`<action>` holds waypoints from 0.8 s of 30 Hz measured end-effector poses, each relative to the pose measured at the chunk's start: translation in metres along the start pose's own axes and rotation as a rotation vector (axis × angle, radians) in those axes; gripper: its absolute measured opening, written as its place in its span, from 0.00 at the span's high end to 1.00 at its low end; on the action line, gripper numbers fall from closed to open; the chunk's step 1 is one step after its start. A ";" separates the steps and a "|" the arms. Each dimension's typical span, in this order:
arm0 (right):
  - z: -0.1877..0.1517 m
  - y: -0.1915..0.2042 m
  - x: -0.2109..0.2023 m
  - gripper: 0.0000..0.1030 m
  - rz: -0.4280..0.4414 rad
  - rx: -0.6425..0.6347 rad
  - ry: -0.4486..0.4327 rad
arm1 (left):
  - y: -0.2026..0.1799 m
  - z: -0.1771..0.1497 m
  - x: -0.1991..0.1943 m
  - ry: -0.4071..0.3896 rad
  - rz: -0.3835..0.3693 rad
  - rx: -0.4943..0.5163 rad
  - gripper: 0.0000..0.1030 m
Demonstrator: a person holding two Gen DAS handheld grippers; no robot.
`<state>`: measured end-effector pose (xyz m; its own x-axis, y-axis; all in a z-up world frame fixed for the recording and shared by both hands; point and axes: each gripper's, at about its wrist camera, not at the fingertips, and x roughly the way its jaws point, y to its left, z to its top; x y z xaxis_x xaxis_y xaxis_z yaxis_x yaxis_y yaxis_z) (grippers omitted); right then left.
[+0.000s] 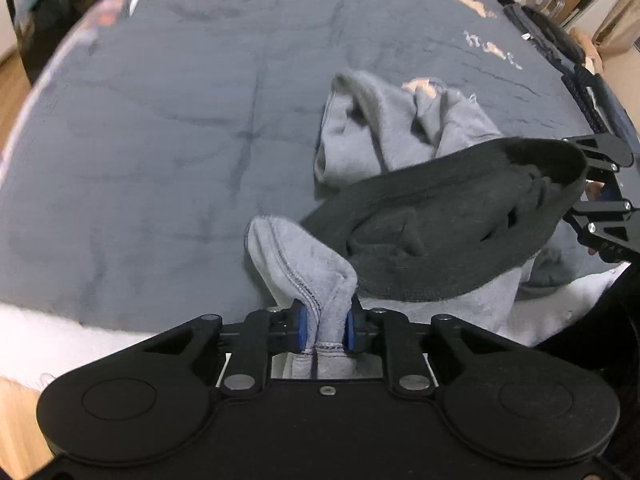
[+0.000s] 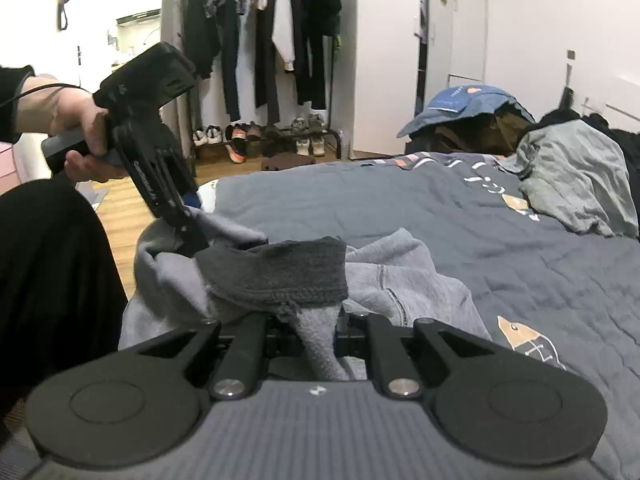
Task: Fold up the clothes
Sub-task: 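Hold the sweatshirt up with both grippers and spread it apart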
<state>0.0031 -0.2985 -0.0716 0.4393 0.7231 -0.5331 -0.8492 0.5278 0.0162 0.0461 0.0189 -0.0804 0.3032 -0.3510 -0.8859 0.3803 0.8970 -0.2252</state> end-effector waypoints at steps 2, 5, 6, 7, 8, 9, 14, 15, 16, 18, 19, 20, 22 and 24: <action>0.003 0.000 -0.004 0.90 -0.013 0.025 -0.019 | -0.006 0.004 -0.020 -0.066 0.023 0.036 0.85; 0.013 -0.004 -0.015 0.91 -0.042 0.062 -0.059 | -0.016 0.014 -0.066 -0.192 0.045 0.070 0.86; 0.018 -0.007 -0.021 0.91 -0.054 0.081 -0.080 | -0.021 0.019 -0.081 -0.227 0.049 0.088 0.86; 0.025 -0.010 -0.029 0.92 -0.071 0.105 -0.107 | -0.028 0.024 -0.096 -0.261 0.054 0.108 0.86; 0.033 -0.015 -0.038 0.92 -0.087 0.131 -0.136 | -0.039 0.030 -0.110 -0.293 0.066 0.134 0.86; 0.041 -0.019 -0.047 0.93 -0.105 0.158 -0.170 | -0.050 0.036 -0.124 -0.325 0.077 0.159 0.86; 0.091 -0.029 -0.113 0.94 -0.192 0.183 -0.311 | -0.106 0.068 -0.192 -0.484 0.134 0.288 0.86; 0.102 -0.028 -0.128 0.94 -0.210 0.172 -0.333 | -0.118 0.073 -0.205 -0.517 0.146 0.314 0.86; 0.113 -0.027 -0.142 0.95 -0.229 0.160 -0.355 | -0.132 0.078 -0.218 -0.550 0.161 0.341 0.86; 0.135 -0.024 -0.170 0.95 -0.266 0.137 -0.398 | -0.157 0.084 -0.244 -0.608 0.184 0.389 0.86; 0.144 -0.021 -0.184 0.95 -0.284 0.128 -0.418 | -0.169 0.087 -0.257 -0.635 0.193 0.412 0.86; 0.154 -0.018 -0.198 0.95 -0.300 0.122 -0.441 | -0.181 0.089 -0.270 -0.661 0.202 0.435 0.86; 0.174 -0.013 -0.228 0.95 -0.337 0.112 -0.485 | -0.206 0.093 -0.297 -0.715 0.221 0.480 0.86; 0.193 -0.008 -0.254 0.95 -0.375 0.092 -0.515 | -0.230 0.097 -0.323 -0.767 0.240 0.525 0.86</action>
<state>-0.0449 -0.4001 0.2272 0.8054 0.5912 -0.0426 -0.5919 0.8059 -0.0075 -0.0549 -0.0999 0.2969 0.8424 -0.4209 -0.3363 0.5201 0.7984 0.3035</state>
